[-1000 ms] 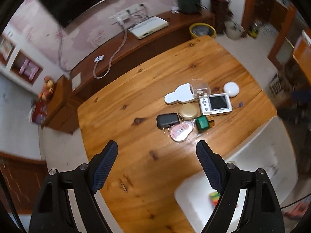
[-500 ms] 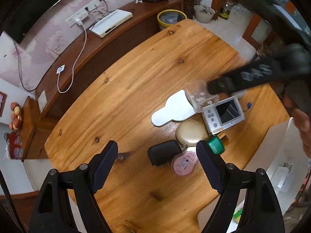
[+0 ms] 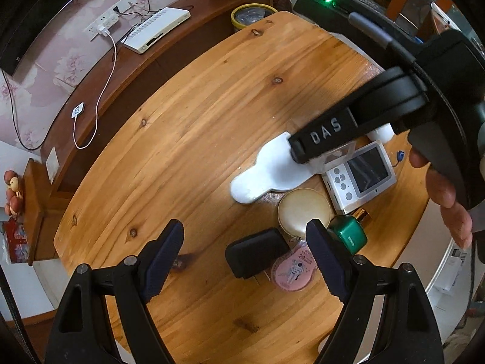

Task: Organize rigid objects
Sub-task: 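Move the right tool to the clear cup and grasp it, then lift the clear cup with the right tool while the left tool grasps the white paddle-shaped piece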

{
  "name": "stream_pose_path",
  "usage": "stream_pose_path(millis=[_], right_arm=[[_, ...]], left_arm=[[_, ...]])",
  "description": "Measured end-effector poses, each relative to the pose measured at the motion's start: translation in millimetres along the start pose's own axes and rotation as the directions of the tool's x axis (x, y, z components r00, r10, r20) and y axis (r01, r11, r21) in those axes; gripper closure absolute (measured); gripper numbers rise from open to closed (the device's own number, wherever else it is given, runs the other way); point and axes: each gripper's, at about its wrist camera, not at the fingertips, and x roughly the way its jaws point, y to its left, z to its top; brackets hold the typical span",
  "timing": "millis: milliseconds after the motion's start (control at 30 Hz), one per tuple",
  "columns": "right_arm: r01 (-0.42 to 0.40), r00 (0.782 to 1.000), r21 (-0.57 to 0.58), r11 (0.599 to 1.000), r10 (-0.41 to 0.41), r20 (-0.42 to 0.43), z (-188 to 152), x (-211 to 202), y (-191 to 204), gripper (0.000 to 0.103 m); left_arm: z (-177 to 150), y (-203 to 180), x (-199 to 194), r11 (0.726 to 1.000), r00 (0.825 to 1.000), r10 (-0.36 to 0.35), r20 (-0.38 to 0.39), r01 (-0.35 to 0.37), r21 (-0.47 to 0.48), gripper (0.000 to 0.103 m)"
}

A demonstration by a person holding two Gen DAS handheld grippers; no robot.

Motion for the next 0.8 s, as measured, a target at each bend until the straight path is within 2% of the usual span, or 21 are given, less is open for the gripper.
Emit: stream_pose_path(millis=[33,133,267,500,667,800], right_arm=[[0.002,1.0,-0.005,1.0,-0.002,-0.007,-0.4,2.1,-0.6,0.043],[-0.03,0.999,-0.009,1.0,0.03,-0.023,-0.8,2.5,-4.4,0.05],[-0.012,1.0,-0.033,0.999,0.012,-0.018,-1.1,-1.5,-11.0,0.051],[-0.138,0.99,0.059,0.989,0.135,0.047,-2.8,-28.2,-45.2,0.051],[-0.195,0.977,0.118,0.974,0.183,0.106,-9.5,-49.7,-72.1,0.051],[-0.244,0.965,0.157,0.957,0.224,0.136,-17.8,-59.2,-94.1,0.051]], left_arm=[[1.4,-0.7,1.8,1.0,1.0,0.004,-0.003,-0.004,0.004,0.018],[6.0,-3.7,8.6,1.0,1.0,0.011,-0.015,-0.011,0.022,0.018],[15.5,-10.2,19.5,0.998,0.999,0.021,-0.036,-0.019,0.058,0.018],[35.4,-37.1,41.2,0.981,0.996,0.058,-0.073,-0.043,0.191,0.018],[46.0,-40.5,57.8,0.974,0.991,0.072,-0.115,-0.045,0.224,0.018],[46.1,-39.4,67.9,0.971,0.986,0.049,-0.157,-0.01,0.238,0.018]])
